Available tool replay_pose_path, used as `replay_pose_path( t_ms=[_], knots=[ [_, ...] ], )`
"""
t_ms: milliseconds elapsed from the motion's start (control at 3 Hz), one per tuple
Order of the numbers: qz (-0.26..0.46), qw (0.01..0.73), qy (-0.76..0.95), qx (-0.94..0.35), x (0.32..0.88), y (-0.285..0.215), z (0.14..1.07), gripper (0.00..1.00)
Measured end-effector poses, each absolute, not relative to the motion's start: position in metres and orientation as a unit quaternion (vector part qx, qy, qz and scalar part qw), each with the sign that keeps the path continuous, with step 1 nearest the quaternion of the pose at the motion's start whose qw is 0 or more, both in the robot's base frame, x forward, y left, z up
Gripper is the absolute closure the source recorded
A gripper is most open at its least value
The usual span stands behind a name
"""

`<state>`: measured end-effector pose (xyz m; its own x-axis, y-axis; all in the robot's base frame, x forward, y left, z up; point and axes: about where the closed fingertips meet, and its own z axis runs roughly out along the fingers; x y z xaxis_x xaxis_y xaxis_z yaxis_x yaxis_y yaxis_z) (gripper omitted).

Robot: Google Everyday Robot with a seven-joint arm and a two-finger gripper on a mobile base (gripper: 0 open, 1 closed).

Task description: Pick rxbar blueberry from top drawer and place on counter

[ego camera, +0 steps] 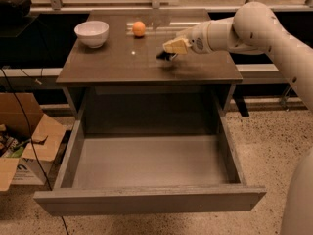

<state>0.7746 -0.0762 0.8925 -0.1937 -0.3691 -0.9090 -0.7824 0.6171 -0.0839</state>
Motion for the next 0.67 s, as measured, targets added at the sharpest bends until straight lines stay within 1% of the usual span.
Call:
replay_pose_path(
  t_ms=[333,667],
  knots=[
    [0.205,0.504,0.745,-0.387,0.7746,-0.0761,0.8925,0.0],
    [0.205,0.504,0.745,-0.387,0.7746,-0.0761,0.8925,0.0]
  ],
)
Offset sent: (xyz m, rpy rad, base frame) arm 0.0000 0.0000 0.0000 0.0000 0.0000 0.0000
